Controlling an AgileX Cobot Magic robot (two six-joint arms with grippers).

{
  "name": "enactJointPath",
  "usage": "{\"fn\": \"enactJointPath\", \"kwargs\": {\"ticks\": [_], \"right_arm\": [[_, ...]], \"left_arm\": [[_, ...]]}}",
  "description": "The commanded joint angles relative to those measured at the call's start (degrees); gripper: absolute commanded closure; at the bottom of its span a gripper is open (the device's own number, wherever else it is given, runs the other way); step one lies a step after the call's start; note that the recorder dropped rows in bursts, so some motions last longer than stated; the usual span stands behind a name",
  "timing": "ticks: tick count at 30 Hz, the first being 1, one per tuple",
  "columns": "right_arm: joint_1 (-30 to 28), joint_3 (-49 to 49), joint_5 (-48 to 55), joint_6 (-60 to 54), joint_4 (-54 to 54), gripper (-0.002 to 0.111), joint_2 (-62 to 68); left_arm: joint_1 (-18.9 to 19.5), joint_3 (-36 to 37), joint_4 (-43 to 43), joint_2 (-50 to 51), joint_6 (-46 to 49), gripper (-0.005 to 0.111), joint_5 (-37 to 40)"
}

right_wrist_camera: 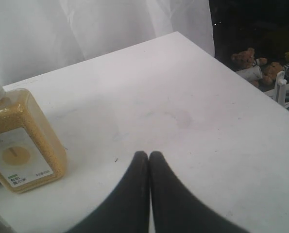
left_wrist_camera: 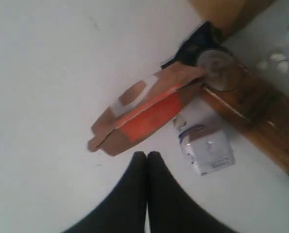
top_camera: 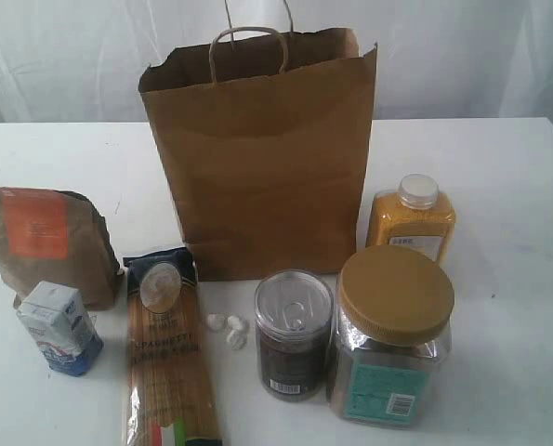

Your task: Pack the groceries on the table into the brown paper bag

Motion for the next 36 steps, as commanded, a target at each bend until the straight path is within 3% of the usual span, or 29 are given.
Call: {"fn": "enactJointPath", "kwargs": {"ticks": [1,8,12,15,19,23,26,29,31,33,36], "right_arm": [[-0.3,0.3,-0.5,0.0,-0.1,0.108,-0.3],[-0.3,0.3,-0.5,0.0,-0.1,0.108,-0.3],[-0.3,0.3,-0.5,0.0,-0.1,0.108,-0.3],[-0.3,0.3,-0.5,0.0,-0.1,0.108,-0.3],[-0.3,0.3,-0.7,-2.7,-3.9,0.108,-0.3],[-0.3,0.3,-2.4,-2.7,-3.9,0.108,-0.3],[-0.3,0.3,-2.5,-2.7,-4.2,0.108,-0.3],[-0.3,0.3,-5.0,-2.5,-5.7,0.108,-0.3],[-0.3,0.3,-14.2,3.8,-3.1,0.108,-0.3],[-0.3,0.3,-25.9,13.4,0.4,0.108,-0.3],[-0.3,0.3,-35.2,27.1,0.7,0.108,-0.3]], "left_arm": [[0.1,0.0,-3.6,-0.9,-2.1,0.107,3.5],[0.1,1.0,-1.5,-3.6,-13.8,0.107,-9.4],[0.1,7.5,-4.2,-8.3,-14.9,0.107,-20.0],[0.1,12.8,-4.5,-11.8,-14.4,0.107,-21.9],[0.1,18.3,-4.5,-14.0,-8.5,0.107,-21.3],[0.1,19.4,-4.8,-14.0,6.3,0.107,-20.9],[0.1,19.4,-6.6,-13.9,13.8,0.092,-20.3],[0.1,19.4,-7.2,-13.7,13.5,0.072,-19.2],[0.1,19.4,-7.2,-13.7,7.5,0.064,-19.4],[0.1,19.4,-7.2,-13.7,0.1,0.067,-19.9],[0.1,19.4,-8.0,-15.8,-5.1,0.094,-23.0]]}}
